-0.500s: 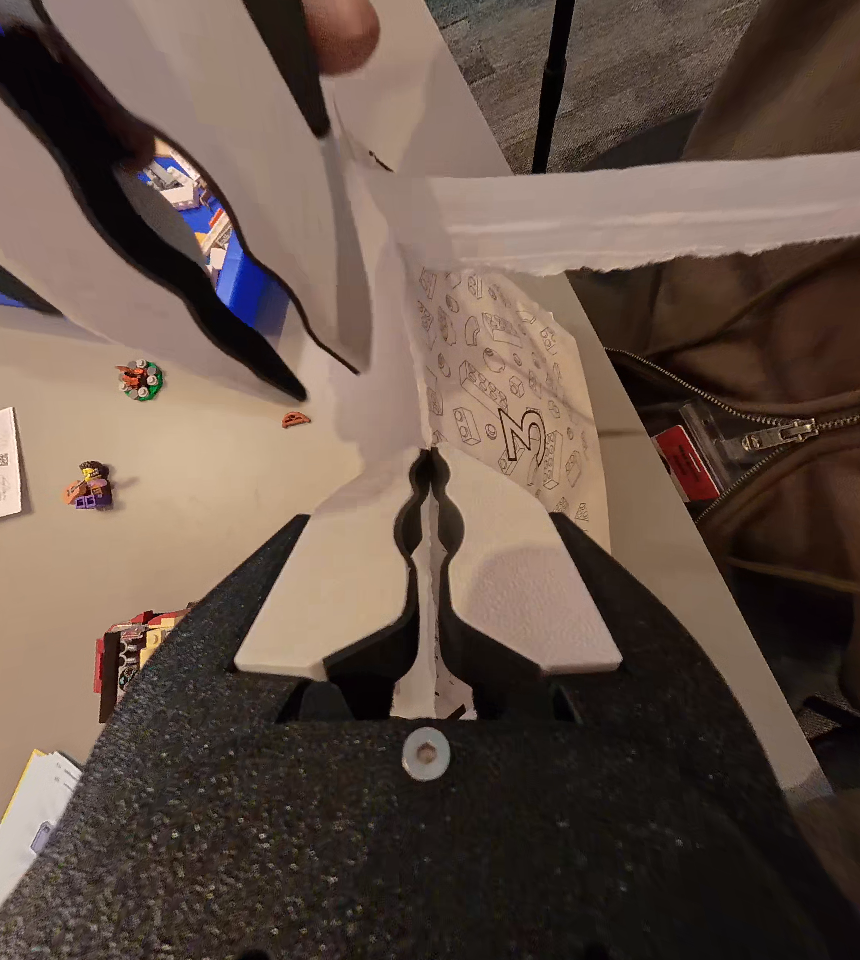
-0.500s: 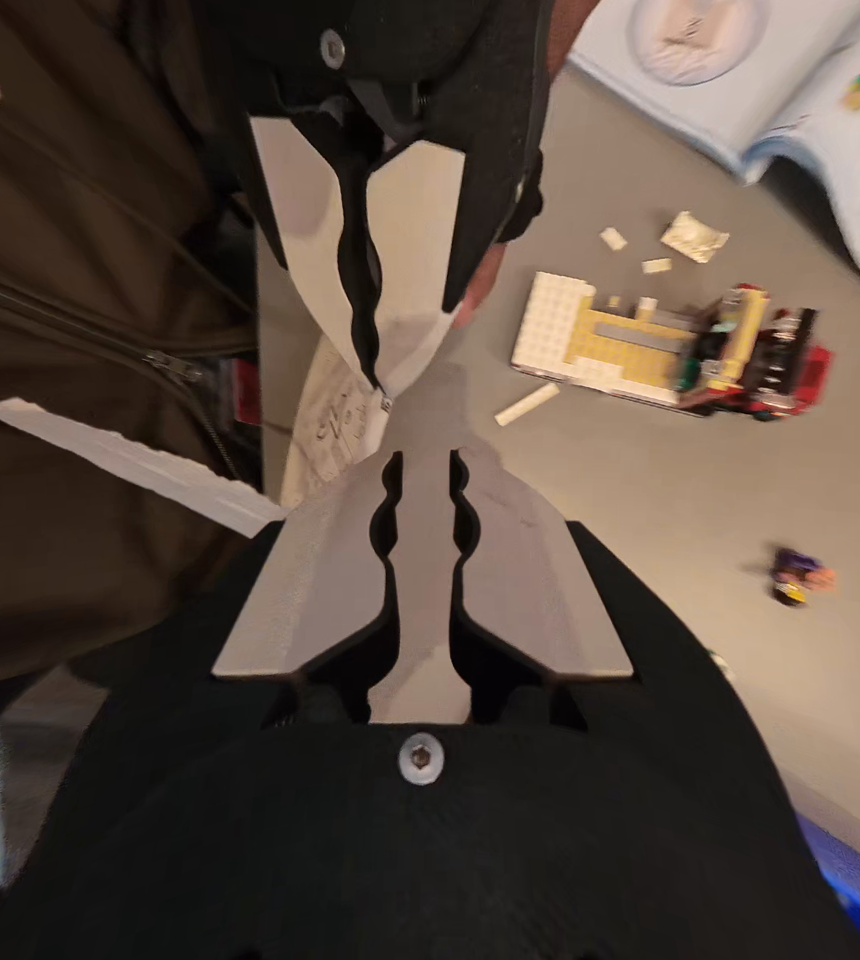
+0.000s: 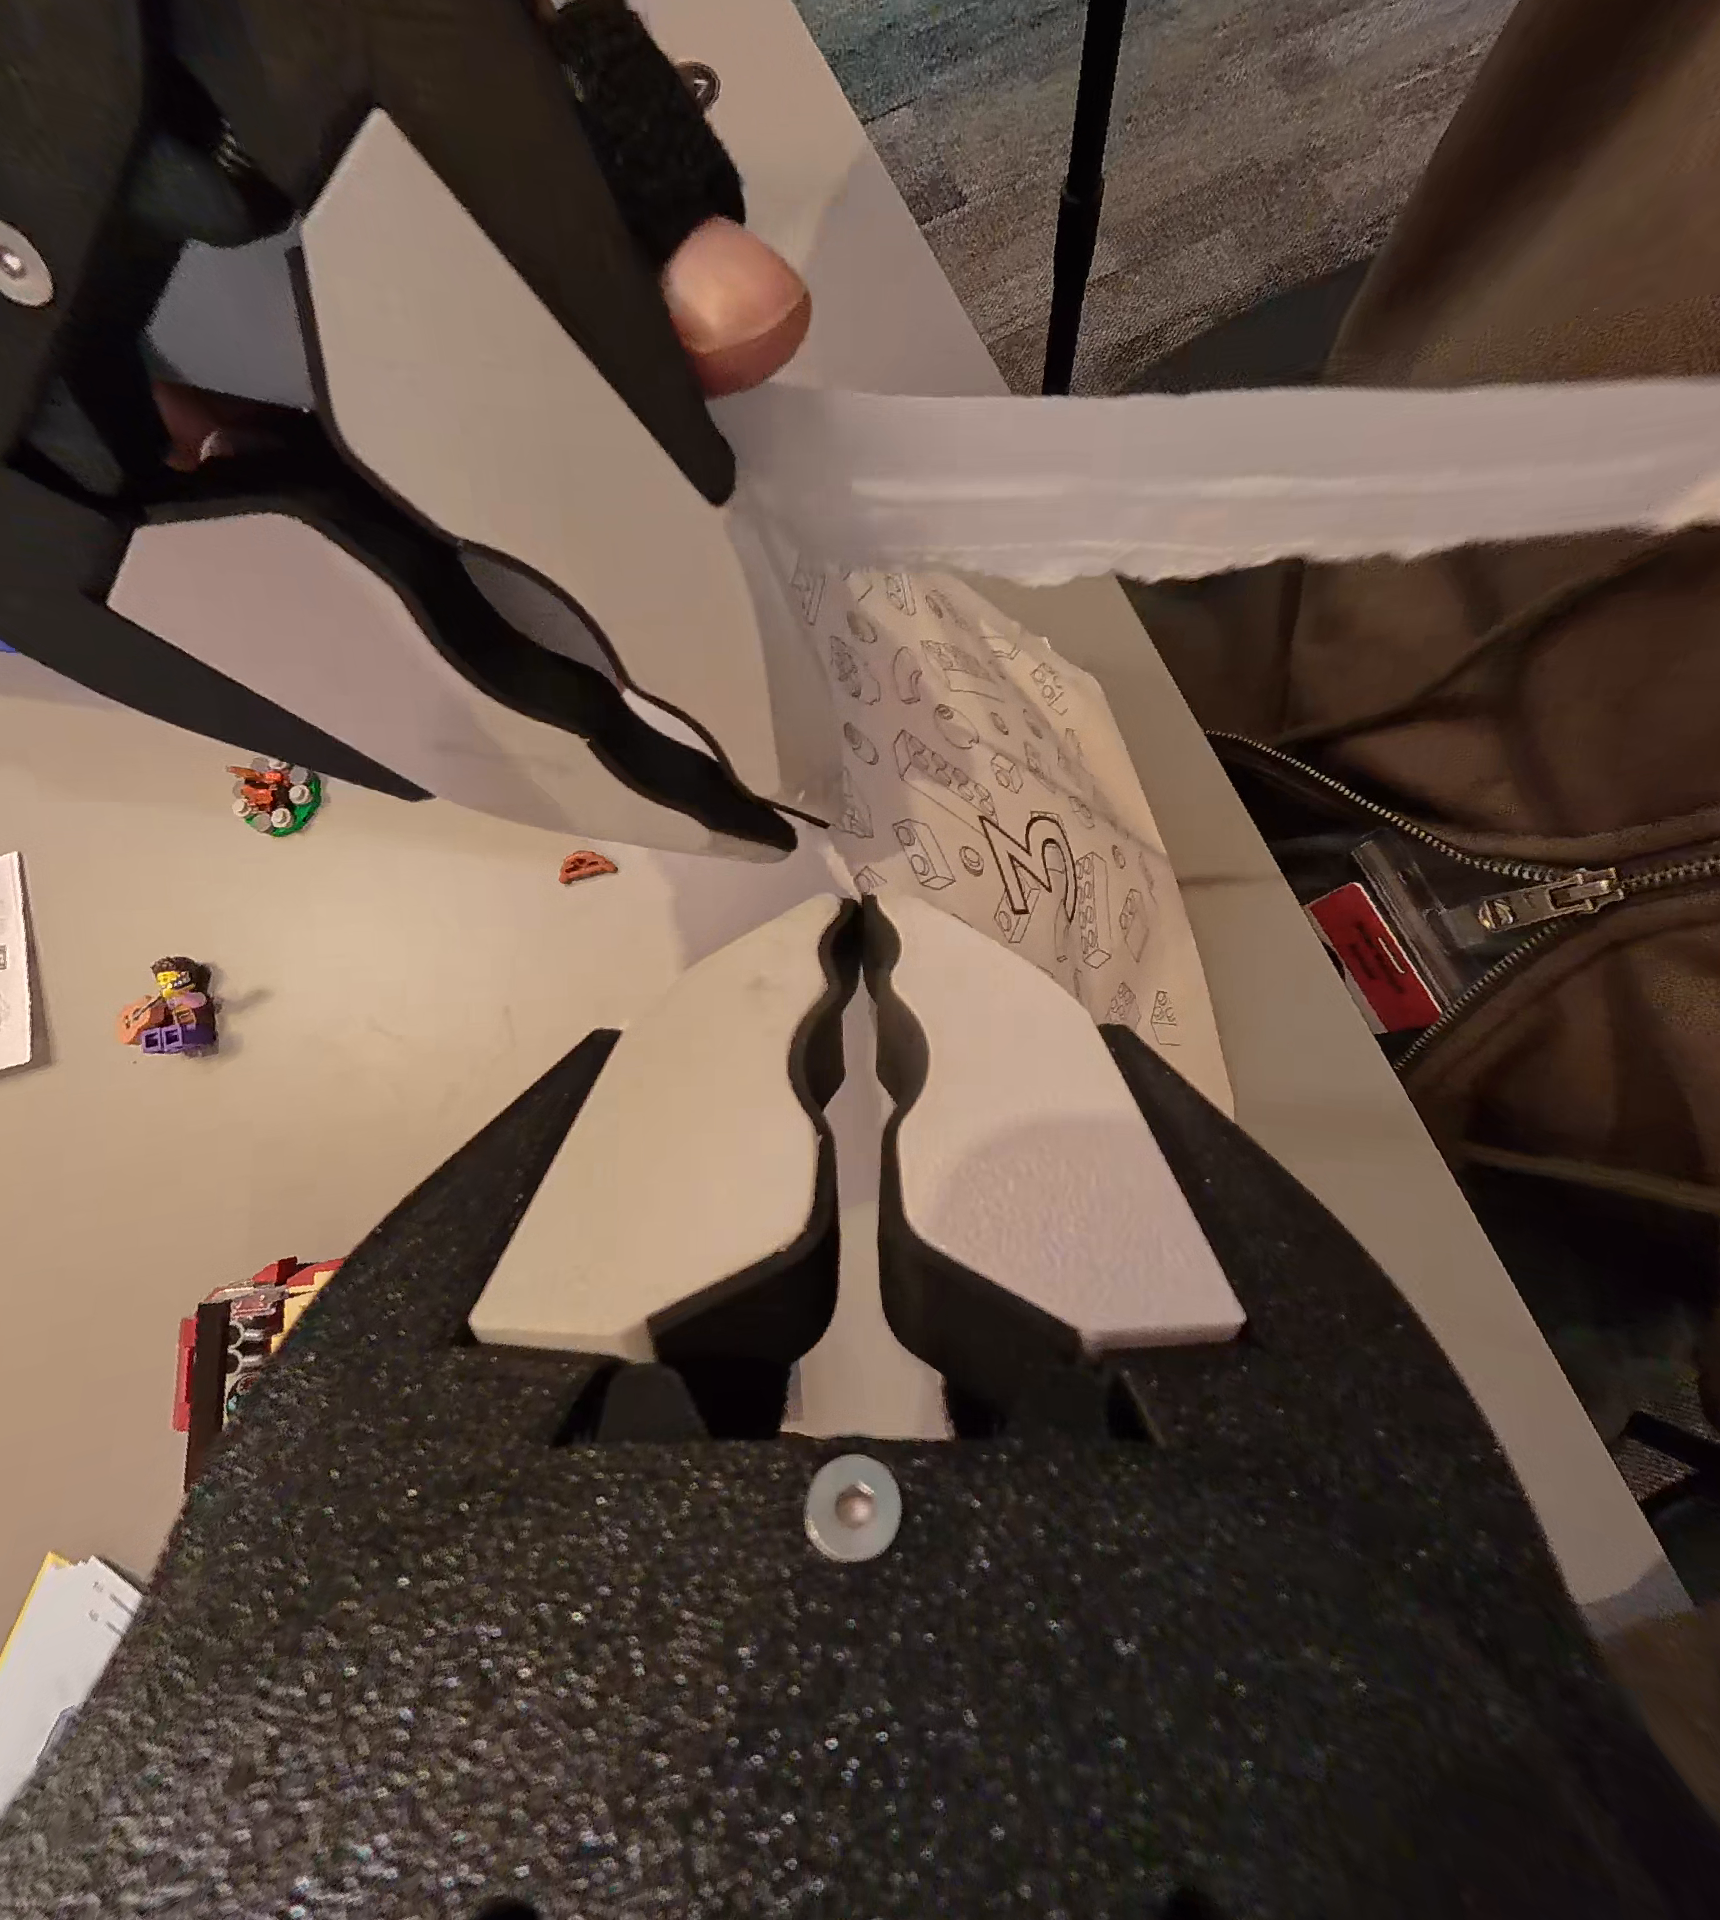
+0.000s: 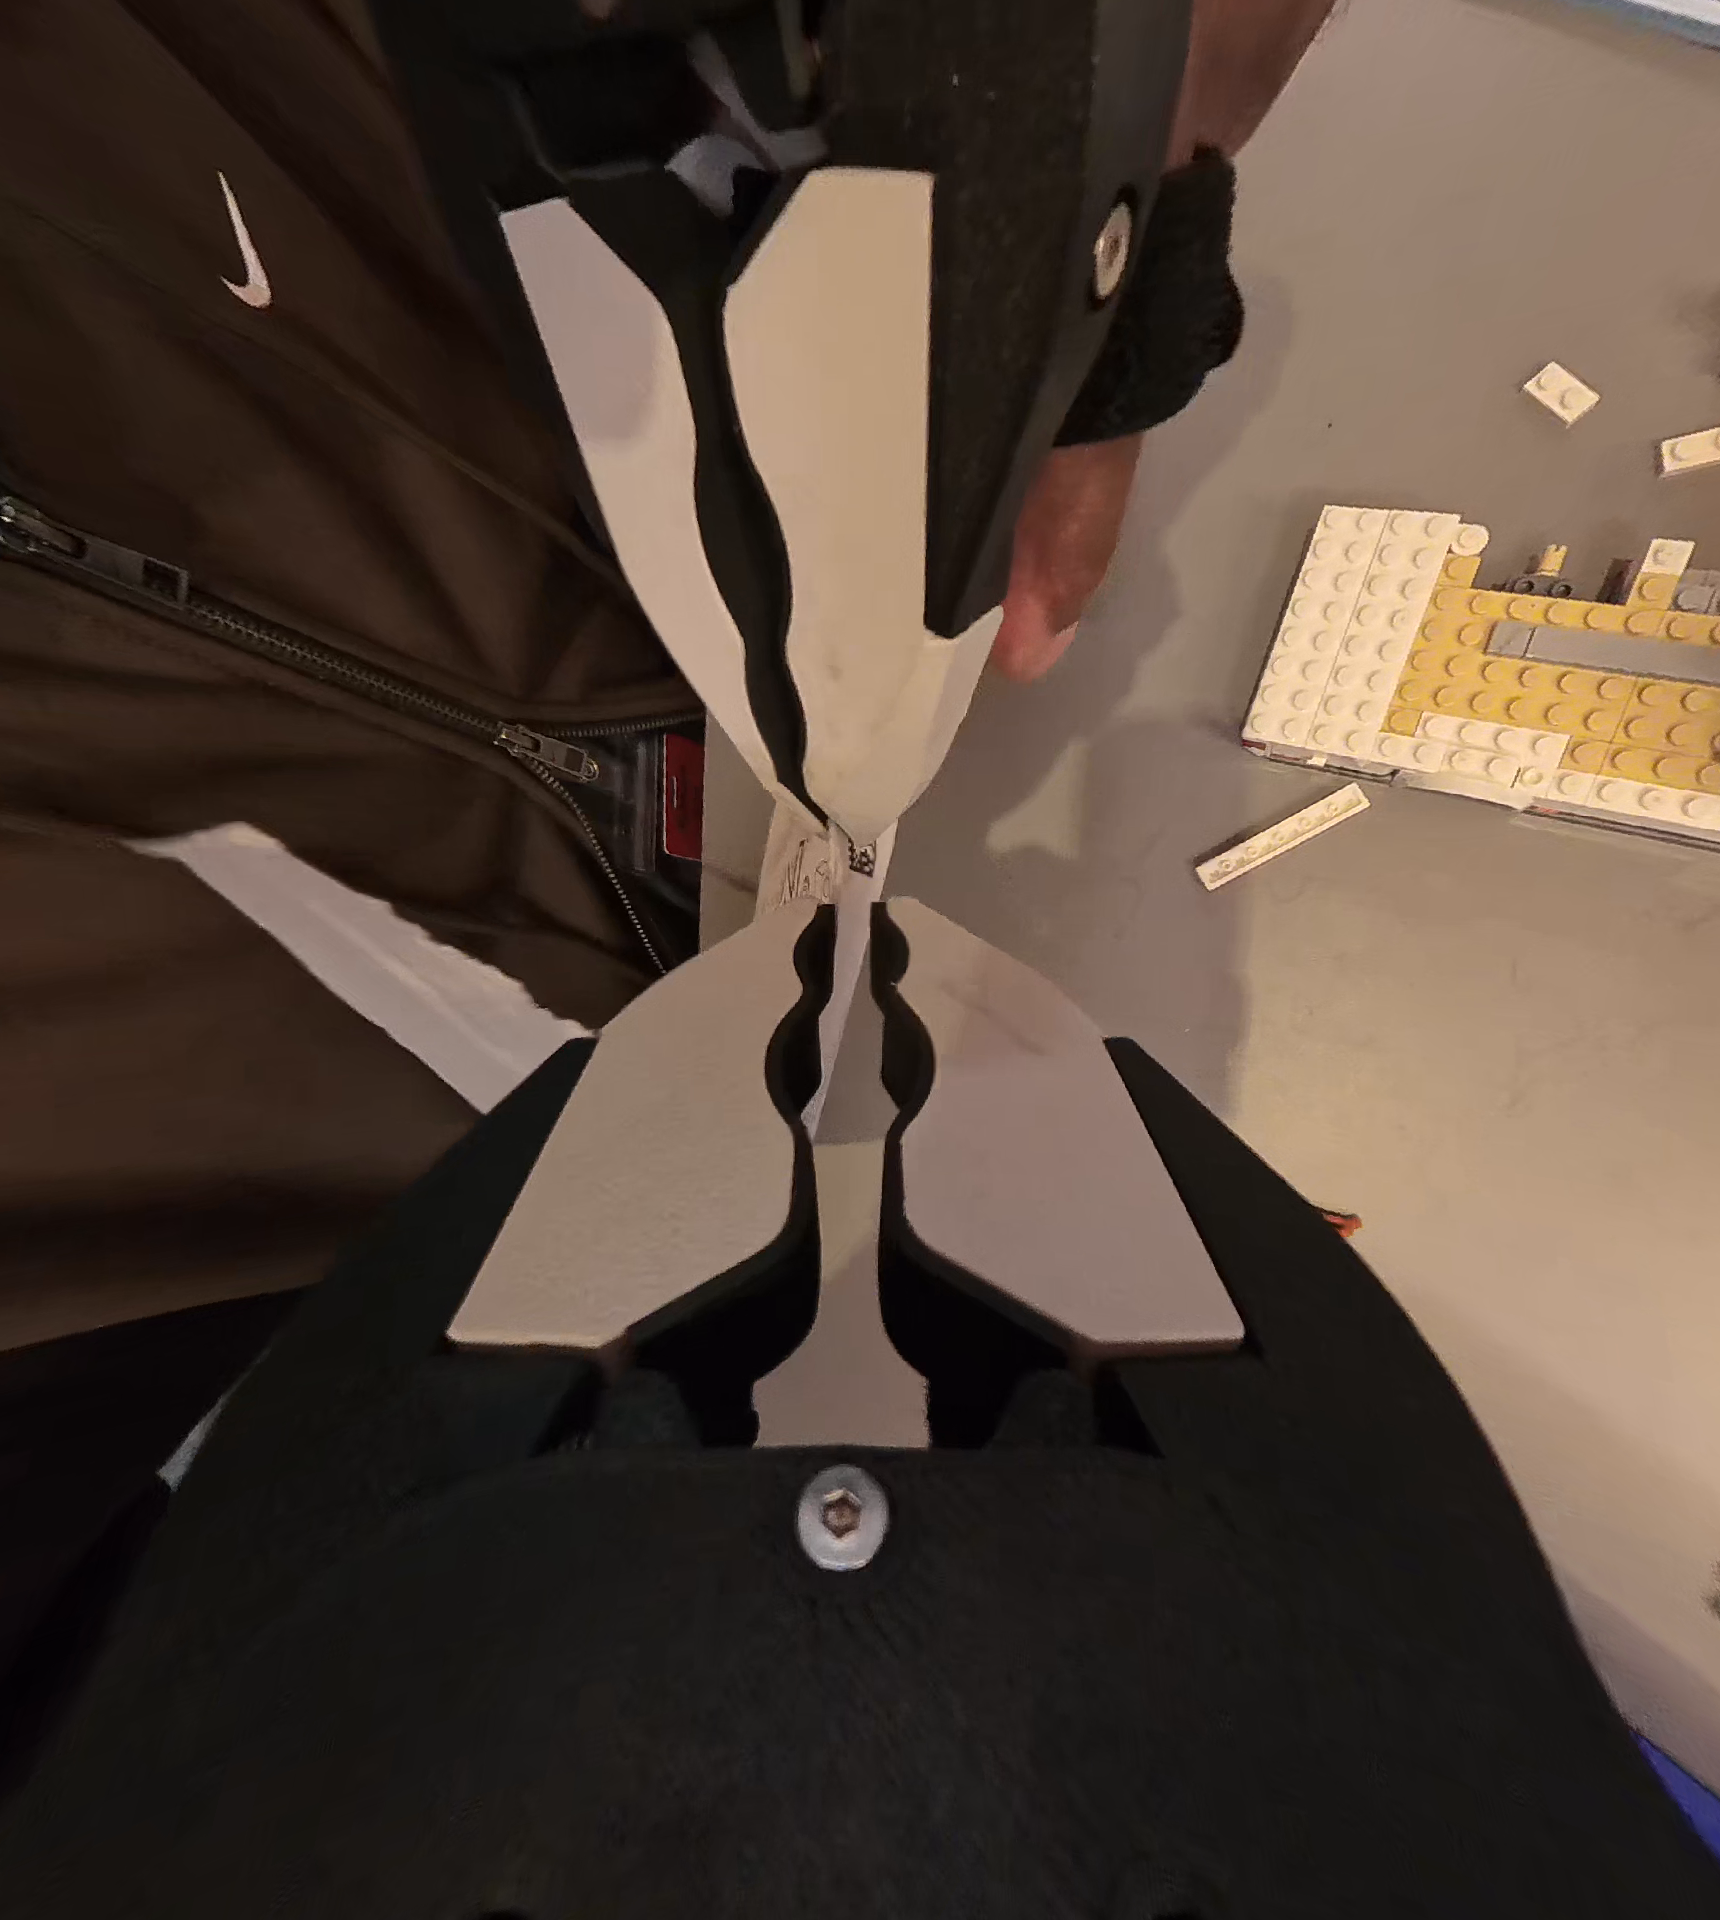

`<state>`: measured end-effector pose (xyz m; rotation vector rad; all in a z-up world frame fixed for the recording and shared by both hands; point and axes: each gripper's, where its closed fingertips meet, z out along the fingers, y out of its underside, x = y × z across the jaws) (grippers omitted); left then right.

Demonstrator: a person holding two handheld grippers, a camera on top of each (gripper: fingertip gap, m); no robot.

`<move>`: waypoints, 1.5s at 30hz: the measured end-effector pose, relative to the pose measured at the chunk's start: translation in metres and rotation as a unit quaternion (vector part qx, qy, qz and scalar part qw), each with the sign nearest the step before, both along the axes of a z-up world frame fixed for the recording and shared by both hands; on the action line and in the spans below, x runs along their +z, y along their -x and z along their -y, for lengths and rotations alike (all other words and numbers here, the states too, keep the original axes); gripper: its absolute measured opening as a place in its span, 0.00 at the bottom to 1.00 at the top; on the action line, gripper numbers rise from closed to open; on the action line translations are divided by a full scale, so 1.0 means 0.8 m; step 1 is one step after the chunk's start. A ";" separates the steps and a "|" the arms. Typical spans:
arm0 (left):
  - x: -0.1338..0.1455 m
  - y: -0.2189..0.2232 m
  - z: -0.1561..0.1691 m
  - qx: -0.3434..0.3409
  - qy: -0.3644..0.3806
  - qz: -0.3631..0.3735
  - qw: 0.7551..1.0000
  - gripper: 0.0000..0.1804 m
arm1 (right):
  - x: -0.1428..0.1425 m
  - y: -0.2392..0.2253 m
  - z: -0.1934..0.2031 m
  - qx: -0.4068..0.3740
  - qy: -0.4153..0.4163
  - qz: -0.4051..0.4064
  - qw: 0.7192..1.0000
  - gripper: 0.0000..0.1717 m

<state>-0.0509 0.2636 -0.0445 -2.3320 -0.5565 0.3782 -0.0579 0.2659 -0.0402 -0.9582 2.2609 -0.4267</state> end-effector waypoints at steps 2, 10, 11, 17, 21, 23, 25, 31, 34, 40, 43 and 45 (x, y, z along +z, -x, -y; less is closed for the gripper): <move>0.000 0.000 -0.001 -0.003 -0.001 -0.001 1.000 0.00 | 0.001 0.000 -0.002 -0.003 -0.007 0.010 1.000 0.03; 0.000 -0.005 -0.005 -0.017 0.001 -0.003 1.000 0.00 | 0.005 -0.001 -0.007 -0.004 -0.016 0.020 1.000 0.02; 0.000 -0.005 -0.006 -0.018 0.001 -0.003 1.000 0.00 | 0.006 -0.001 -0.008 -0.004 -0.016 0.020 1.000 0.01; 0.000 -0.006 -0.009 -0.023 0.003 -0.005 1.000 0.00 | 0.001 -0.002 -0.014 -0.006 -0.035 0.010 0.999 0.00; -0.002 -0.007 -0.008 -0.024 0.004 -0.005 1.000 0.00 | -0.003 -0.003 -0.016 -0.010 -0.040 0.003 0.999 0.00; -0.001 -0.004 -0.005 -0.017 0.006 -0.014 1.000 0.02 | -0.005 -0.001 -0.013 -0.021 -0.037 -0.005 0.999 0.00; 0.007 -0.003 -0.003 -0.015 -0.003 -0.028 0.999 0.07 | -0.008 0.002 -0.011 -0.038 -0.035 -0.011 0.999 0.00; 0.013 -0.009 -0.010 -0.031 -0.013 -0.037 0.999 0.09 | -0.010 0.004 -0.008 -0.097 -0.026 0.009 0.995 0.00; 0.000 -0.006 -0.014 -0.032 -0.002 -0.026 0.999 0.10 | -0.009 0.005 -0.004 -0.128 -0.020 0.028 0.991 0.00; -0.008 0.004 -0.013 -0.017 0.011 -0.026 0.999 0.11 | -0.009 0.007 -0.006 -0.156 -0.016 0.055 0.986 0.00; -0.007 0.008 -0.013 -0.013 0.009 -0.032 0.999 0.11 | -0.009 0.005 -0.009 -0.154 -0.015 0.060 0.986 0.00; -0.007 0.011 -0.011 -0.007 0.011 -0.037 0.999 0.11 | -0.009 0.005 -0.010 -0.154 -0.014 0.062 0.986 0.00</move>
